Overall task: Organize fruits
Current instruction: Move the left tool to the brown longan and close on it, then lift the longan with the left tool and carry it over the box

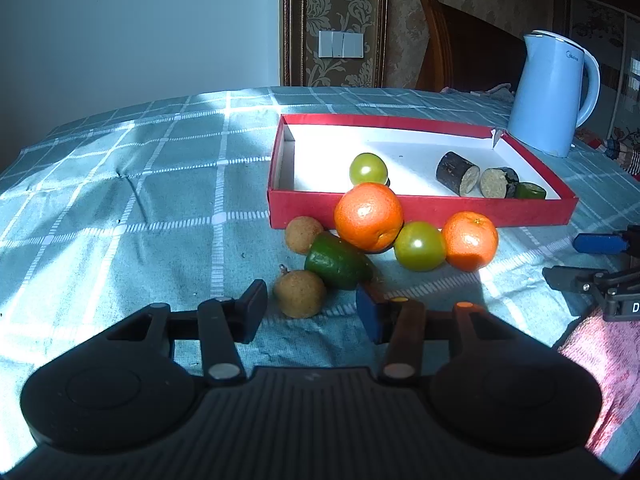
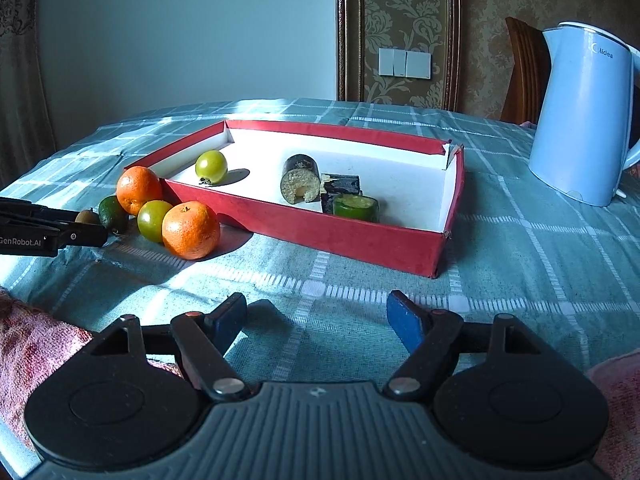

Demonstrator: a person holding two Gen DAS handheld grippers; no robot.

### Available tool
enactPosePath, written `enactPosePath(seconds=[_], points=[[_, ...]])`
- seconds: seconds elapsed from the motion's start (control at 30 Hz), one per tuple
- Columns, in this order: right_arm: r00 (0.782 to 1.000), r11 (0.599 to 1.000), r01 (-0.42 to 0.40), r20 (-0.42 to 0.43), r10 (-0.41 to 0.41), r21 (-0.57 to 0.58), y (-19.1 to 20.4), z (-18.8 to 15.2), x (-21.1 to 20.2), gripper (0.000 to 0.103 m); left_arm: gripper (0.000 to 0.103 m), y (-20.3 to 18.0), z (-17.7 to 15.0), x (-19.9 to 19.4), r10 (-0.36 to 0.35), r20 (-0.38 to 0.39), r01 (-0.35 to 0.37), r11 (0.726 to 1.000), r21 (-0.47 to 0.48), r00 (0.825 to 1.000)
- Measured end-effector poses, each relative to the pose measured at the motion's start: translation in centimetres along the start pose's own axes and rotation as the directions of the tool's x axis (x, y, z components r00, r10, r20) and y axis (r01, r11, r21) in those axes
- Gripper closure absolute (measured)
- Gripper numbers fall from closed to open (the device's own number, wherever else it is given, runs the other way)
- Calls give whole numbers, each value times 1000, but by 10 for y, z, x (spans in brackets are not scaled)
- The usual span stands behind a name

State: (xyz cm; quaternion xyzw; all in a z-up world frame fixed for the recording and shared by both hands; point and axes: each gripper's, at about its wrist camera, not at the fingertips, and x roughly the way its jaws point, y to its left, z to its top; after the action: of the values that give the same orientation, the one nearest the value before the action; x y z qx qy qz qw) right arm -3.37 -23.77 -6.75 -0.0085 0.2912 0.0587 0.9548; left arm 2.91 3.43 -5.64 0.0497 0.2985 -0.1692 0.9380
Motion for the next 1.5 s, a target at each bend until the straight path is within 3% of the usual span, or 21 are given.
enactPosePath(seconds=[0.13, 0.47, 0.97, 1.5], points=[[1000, 1000, 5, -3, -5, 2, 0, 0, 1, 24, 59, 2, 0, 0, -12, -6, 12, 1000, -9, 1000], [1000, 1000, 18, -11, -18, 10, -1, 0, 2, 19, 77, 7, -1, -2, -1, 0, 1, 1000, -16, 1000], [999, 999, 33, -22, -33, -1, 2, 1, 5, 11, 77, 9, 5, -17, 15, 35, -14, 999, -39, 999], [999, 999, 32, -25, -32, 3, 2, 0, 5, 9, 77, -11, 48, -8, 23, 92, -21, 999, -25, 996]])
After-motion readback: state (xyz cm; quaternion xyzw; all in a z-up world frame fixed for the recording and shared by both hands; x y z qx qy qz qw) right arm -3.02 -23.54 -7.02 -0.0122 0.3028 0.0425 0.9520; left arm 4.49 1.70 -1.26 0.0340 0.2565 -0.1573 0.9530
